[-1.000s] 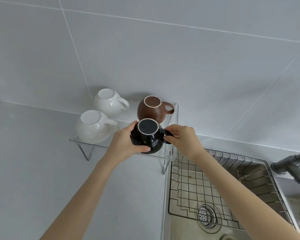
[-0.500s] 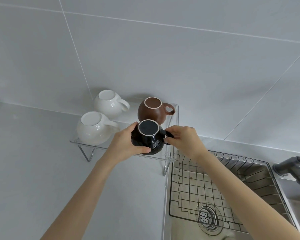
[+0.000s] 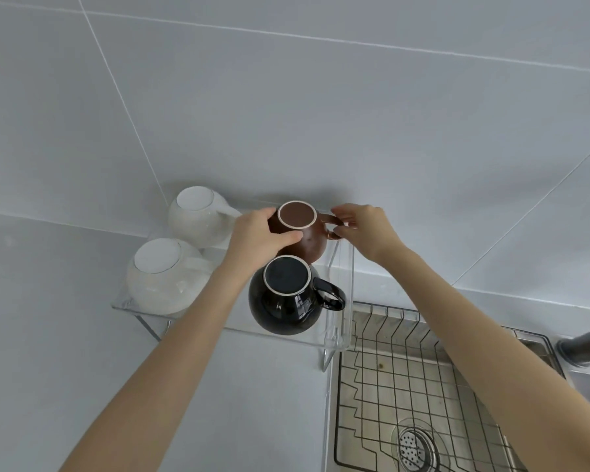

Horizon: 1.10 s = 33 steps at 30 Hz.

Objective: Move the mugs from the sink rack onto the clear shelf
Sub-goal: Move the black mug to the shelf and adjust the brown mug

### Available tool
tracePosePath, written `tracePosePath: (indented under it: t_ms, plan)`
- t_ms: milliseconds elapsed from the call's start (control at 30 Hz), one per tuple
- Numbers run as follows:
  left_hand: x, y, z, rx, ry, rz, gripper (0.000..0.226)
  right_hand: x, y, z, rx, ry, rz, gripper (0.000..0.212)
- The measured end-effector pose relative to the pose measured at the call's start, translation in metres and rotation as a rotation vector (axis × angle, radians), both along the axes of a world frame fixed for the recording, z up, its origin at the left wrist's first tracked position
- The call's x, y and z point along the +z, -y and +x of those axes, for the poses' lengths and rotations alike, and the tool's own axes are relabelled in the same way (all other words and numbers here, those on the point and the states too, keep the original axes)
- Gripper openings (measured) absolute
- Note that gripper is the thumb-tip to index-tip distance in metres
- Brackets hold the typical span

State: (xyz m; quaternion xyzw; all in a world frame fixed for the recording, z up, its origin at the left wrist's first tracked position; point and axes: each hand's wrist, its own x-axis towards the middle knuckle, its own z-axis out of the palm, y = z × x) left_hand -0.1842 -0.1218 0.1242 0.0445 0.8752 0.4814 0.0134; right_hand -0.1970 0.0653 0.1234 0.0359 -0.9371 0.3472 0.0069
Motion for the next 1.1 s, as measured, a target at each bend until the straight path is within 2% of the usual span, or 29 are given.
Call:
tracePosePath:
  t_ms: [367, 700, 900, 1033, 1100]
  plan:
    - [0.002, 0.007, -0.009, -0.058, -0.001, -0.019, 0.051, -0.004, -0.001, 0.008, 0.025, -0.05, -0.084, 0.017]
    - [0.001, 0.013, -0.014, -0.126, -0.008, -0.009, 0.044, -0.004, -0.001, 0.011, 0.032, -0.054, 0.004, 0.009]
    - [-0.004, 0.013, -0.014, -0.12, -0.035, 0.0, 0.044, -0.003, 0.0, 0.013, 0.024, -0.038, -0.031, 0.008]
    - [-0.003, 0.013, -0.012, -0.144, -0.034, -0.052, 0.049, 0.001, 0.001, 0.013, 0.021, 0.018, -0.001, 0.013]
    - [0.0, 0.019, -0.009, -0.138, -0.054, -0.111, 0.059, 0.01, 0.005, 0.016, 0.004, 0.014, 0.03, 0.03]
